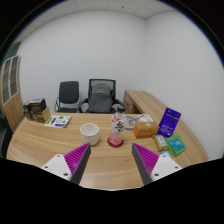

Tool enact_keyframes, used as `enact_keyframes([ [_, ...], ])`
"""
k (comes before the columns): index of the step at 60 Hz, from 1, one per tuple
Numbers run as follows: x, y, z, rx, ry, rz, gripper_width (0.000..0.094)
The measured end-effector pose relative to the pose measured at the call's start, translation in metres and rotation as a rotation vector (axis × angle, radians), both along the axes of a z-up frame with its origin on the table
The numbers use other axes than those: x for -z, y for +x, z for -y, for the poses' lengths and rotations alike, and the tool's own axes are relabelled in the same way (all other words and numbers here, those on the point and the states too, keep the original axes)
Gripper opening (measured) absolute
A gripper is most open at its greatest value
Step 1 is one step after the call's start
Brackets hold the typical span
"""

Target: Pour water

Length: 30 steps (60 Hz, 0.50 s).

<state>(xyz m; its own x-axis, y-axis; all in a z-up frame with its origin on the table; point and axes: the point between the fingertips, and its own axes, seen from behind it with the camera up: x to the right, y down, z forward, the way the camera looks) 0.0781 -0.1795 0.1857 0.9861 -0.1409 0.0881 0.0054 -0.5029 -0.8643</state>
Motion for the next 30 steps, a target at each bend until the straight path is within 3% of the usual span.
enact_keyframes([
  [15,-0.049,-0.057,0.102,0.0,-0.009,-0.021,0.0859],
  [30,-0.066,-0.076,0.137,-0.003,-0.006,-0.006,0.0858],
])
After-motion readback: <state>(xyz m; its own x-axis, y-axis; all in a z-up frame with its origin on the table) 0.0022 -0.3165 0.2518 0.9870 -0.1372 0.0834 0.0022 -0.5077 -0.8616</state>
